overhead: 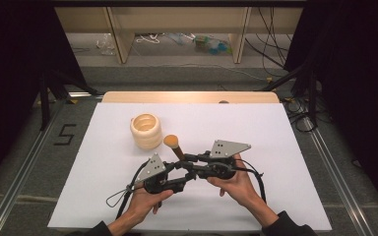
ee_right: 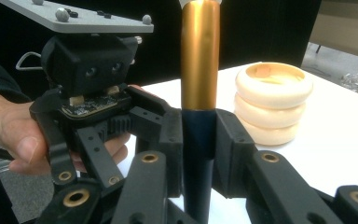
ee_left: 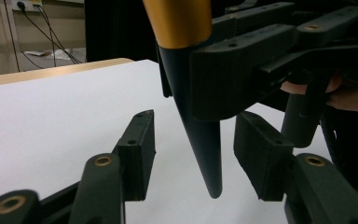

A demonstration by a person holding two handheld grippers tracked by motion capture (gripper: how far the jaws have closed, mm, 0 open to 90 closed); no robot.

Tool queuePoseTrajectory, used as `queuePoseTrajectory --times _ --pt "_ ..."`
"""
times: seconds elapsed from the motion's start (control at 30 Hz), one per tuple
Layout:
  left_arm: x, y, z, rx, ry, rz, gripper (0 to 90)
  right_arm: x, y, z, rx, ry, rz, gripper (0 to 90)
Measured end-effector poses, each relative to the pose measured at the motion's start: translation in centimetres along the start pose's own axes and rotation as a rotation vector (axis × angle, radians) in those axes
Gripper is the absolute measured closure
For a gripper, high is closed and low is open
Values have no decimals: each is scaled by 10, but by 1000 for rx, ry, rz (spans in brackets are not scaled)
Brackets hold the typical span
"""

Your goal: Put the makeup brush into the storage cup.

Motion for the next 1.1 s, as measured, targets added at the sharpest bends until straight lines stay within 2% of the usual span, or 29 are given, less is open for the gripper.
queuePoseTrajectory --times 0.03,0.07,0.13,0.17,0.2,0.33,0.43,0.5,0.53,0.6,0.63,0.67,0.77,0.87,0.9,0.93,1.0,1.1 --pt "0 0 0 -2 -3 -3 524 0 0 0 3 2 1 747" --pt "0 0 1 -10 18 -2 534 0 0 0 2 2 0 747" --pt "1 0 1 -10 3 -5 564 0 1 1 -2 2 -8 747" --pt "1 0 1 -14 11 -7 576 0 1 1 4 -1 -9 747" --pt "1 0 1 -8 -9 -7 587 0 2 2 10 0 -10 747" --pt "1 0 1 -11 -10 -9 625 -1 1 2 8 6 3 747" --pt "1 0 1 -21 9 -10 650 -1 1 3 20 20 1 747" --pt "2 0 1 -24 6 -12 671 0 1 2 12 2 -10 747" --pt "1 0 0 -17 -11 -11 680 -1 1 3 12 12 2 747" --pt "1 -1 -1 -21 -11 -13 708 -1 1 3 12 10 9 747" --pt "2 0 0 -29 4 -14 716 -2 1 3 8 8 10 747" --pt "1 -1 -1 -21 -14 -11 718 -1 1 1 1 -9 4 747" --pt "2 -1 1 -29 -14 -16 733 -1 1 1 -6 -16 0 747" --pt "1 -1 2 -17 -58 -17 753 -1 1 2 -2 -22 0 747" --pt "1 -1 2 -25 -40 -15 754 -1 1 2 -9 -25 -3 747" --pt "1 -1 2 -26 -46 -14 755 -2 1 2 -2 -18 16 747" --pt "1 -2 2 -24 -46 -11 755 -2 1 3 5 -7 10 747" --pt "1 -2 2 -18 -52 -6 757 -1 1 2 -6 -26 4 747"
Point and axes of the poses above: each handheld gripper's, and its own axes: y roughly forward along the jaws, x roughly out of its top, z roughly to its left, the point moved 7 cm from there along y, roughly forward along the jaws, and after that the axes turned 6 degrees about y, right-handed, at the moved point
